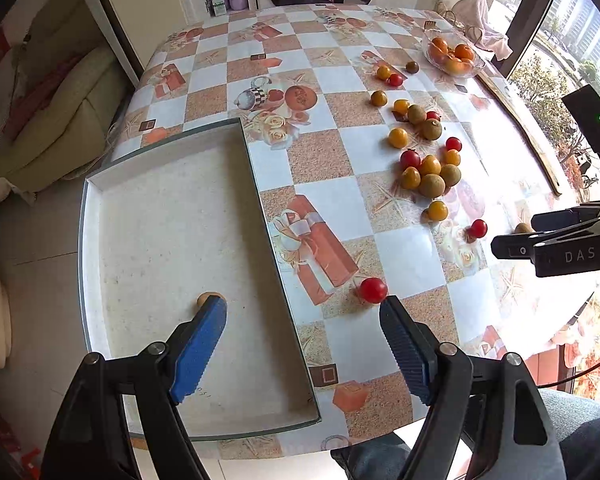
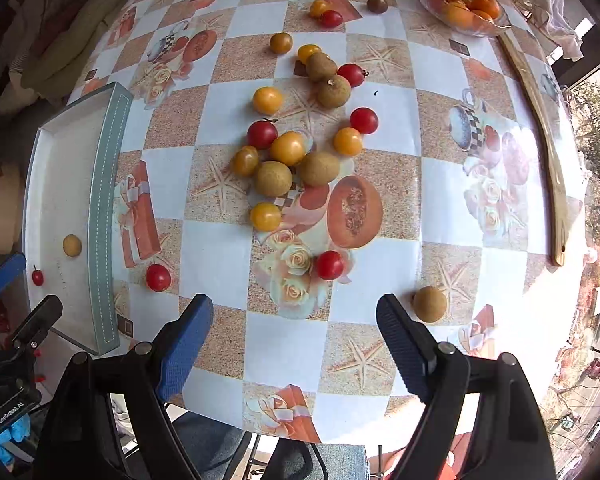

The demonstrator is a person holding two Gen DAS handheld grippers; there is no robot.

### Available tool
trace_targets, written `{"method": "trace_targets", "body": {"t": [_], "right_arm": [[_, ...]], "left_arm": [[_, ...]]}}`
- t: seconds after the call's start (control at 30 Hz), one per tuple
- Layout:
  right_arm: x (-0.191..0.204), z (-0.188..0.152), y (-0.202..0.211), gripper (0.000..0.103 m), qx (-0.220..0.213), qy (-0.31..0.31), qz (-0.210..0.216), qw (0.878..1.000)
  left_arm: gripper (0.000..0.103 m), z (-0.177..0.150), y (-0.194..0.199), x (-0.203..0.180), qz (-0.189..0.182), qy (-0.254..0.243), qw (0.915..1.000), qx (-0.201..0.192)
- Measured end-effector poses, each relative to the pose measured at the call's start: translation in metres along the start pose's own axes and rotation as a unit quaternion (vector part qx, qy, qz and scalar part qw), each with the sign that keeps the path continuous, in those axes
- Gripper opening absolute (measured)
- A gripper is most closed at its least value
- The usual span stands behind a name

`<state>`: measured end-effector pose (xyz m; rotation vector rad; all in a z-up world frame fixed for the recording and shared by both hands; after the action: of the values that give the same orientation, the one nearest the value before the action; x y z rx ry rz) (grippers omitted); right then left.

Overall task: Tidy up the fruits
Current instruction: 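Grasp a red tomato with the left tool while the right tool grasps a brown fruit, then carry both fruits into the white tray and open both tools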

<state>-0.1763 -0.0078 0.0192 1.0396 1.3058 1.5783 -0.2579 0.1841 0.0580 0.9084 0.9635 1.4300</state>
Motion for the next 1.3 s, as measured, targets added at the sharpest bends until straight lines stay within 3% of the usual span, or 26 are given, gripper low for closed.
{"method": "trace_targets", "body": {"t": [0.17,0.33,0.5,0.8,0.83,0.9,1.03,1.13,1.2,1.3], "right_arm": [[-0.057,-0.016,-0.006,0.086,0.024,0.008,-0.011,1.000],[-0.086,-0.026,-0.012,0.086,0.043,0.035,-0.009,0.998],[-0.092,-0.029,-0.022,0.086,0.043,0.076,-0.011,0.996],[-0.076,-0.020,-0.039,0.084,0.029,0.119,-0.016,0.992],[-0.074,-0.020,-0.040,0.082,0.030,0.125,-0.018,0.992],[-0.071,-0.022,-0.043,0.067,0.033,0.135,-0.022,0.990],[-0.061,-0.026,-0.043,0.054,0.027,0.153,-0.035,0.987],[-0.055,-0.025,-0.041,0.027,0.022,0.163,-0.037,0.986],[-0.053,-0.023,-0.040,0.028,0.026,0.155,-0.024,0.987],[-0.061,-0.007,-0.040,0.028,0.031,0.124,0.029,0.991]], "left_arm": [[0.080,0.004,-0.024,-0.039,0.018,0.033,0.9990,0.024],[0.080,-0.003,-0.058,-0.053,0.045,0.077,0.9939,0.064],[0.080,-0.007,-0.081,-0.051,0.059,0.124,0.9869,0.085],[0.080,-0.013,-0.103,-0.045,0.069,0.160,0.9793,0.104],[0.076,-0.012,-0.103,-0.046,0.068,0.160,0.9792,0.104],[0.066,-0.011,-0.102,-0.050,0.057,0.162,0.9796,0.104],[0.044,-0.008,-0.102,-0.060,0.039,0.167,0.9798,0.102],[0.022,-0.005,-0.101,-0.071,0.029,0.159,0.9813,0.105],[0.022,-0.003,-0.099,-0.079,0.019,0.151,0.9822,0.110],[0.022,0.003,-0.094,-0.087,0.005,0.149,0.9828,0.109]]}}
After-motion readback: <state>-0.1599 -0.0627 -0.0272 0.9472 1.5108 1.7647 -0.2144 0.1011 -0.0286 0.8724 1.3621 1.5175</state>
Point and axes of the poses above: each gripper's, at about its wrist camera, not at the fingertips, and y roughly against the way its jaws point, x to its left, z to its top, the point moved 5 cm from there along -y, roughly the way its jaws point, and after that the axes turned 5 degrees about -x, right-handed, at the moved point
